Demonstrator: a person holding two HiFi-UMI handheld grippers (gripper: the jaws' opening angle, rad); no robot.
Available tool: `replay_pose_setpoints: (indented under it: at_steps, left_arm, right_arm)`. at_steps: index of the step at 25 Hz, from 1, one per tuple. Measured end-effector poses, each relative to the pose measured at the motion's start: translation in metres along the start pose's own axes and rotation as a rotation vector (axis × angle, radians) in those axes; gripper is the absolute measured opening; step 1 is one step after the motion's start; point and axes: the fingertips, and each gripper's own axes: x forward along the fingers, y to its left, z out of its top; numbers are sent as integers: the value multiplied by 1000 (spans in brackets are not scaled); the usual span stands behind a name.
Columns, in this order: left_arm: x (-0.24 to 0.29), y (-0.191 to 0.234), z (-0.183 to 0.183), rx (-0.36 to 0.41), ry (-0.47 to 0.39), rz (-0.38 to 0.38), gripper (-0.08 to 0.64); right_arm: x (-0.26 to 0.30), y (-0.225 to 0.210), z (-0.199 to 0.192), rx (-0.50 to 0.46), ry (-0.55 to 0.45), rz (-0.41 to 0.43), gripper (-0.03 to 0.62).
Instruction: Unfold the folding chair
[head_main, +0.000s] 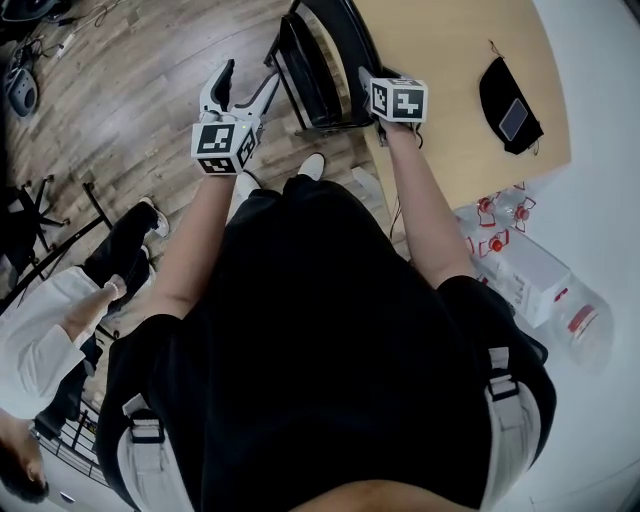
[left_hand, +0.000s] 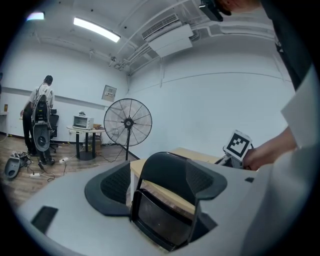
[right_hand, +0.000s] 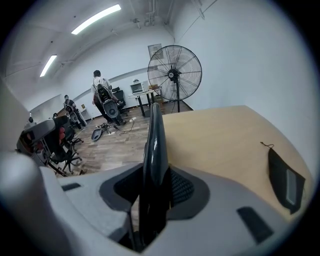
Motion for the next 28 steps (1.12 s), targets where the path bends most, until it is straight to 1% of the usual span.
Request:
replay_pose_setpoints:
  at_steps: [9, 13, 20, 28]
  left_arm:
    - [-18, 5, -17, -31, 25, 4, 339]
    - [-25, 25, -31, -57, 47, 12, 339]
    - [-24, 62, -60, -94, 110, 29, 339]
    - [2, 77, -99, -162, 212, 48, 339]
  right_arm:
    - [-12, 26, -10, -15, -3, -18, 129]
    - [-11, 46, -9, -22, 1, -41, 129]
    - [-2, 88, -3, -47, 5, -53, 129]
    - [-1, 122, -6, -78, 10, -61, 129]
